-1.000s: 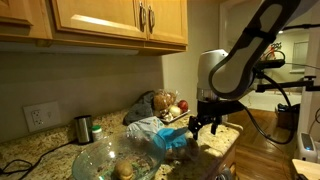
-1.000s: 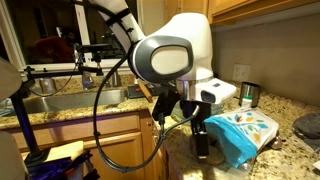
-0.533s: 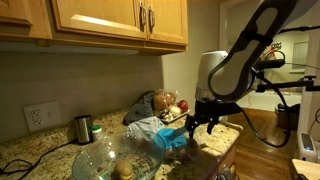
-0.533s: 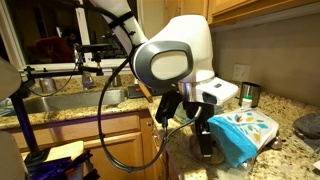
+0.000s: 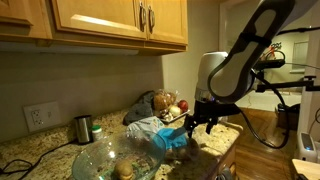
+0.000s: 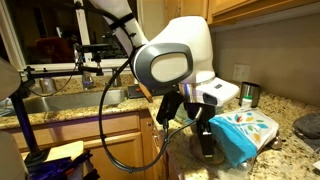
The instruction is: Put a potato in the bowl
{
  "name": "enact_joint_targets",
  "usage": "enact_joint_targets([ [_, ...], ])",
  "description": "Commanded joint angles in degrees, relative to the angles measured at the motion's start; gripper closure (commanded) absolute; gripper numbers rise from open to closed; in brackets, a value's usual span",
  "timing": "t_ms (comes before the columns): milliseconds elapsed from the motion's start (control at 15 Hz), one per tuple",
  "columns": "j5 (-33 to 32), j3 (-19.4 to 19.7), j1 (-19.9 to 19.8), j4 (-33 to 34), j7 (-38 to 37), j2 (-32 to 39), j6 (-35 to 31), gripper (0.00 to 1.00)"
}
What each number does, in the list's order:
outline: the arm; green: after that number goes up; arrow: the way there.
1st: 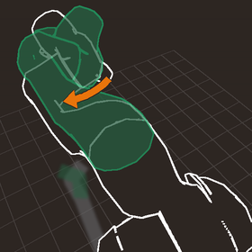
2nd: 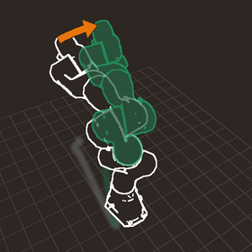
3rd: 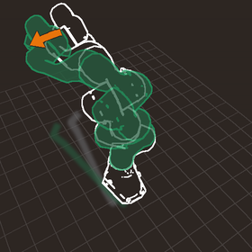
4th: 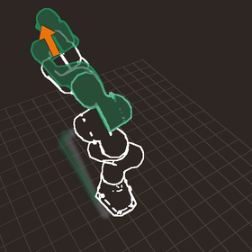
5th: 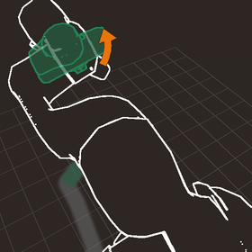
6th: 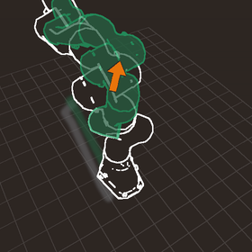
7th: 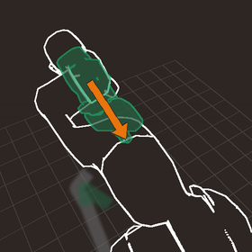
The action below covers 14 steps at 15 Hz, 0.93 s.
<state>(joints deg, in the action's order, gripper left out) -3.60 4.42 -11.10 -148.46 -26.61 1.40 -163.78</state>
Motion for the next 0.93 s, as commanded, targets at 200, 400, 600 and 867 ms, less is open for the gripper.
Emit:
enact_joint_targets([
  [200, 2.21, 1.59, 1.98, -1.02, -1.51, 0.41, -2.84, 0.00],
  [400, 4.77, 1.32, 2.43, -1.07, -0.12, 0.50, -3.38, 0.00],
  [600, 3.90, 1.67, 2.74, 0.03, -0.23, 0.70, -1.51, 0.00],
  [867, 2.94, 1.86, 2.86, 1.56, -0.98, 2.63, -1.48, 0.00],
])
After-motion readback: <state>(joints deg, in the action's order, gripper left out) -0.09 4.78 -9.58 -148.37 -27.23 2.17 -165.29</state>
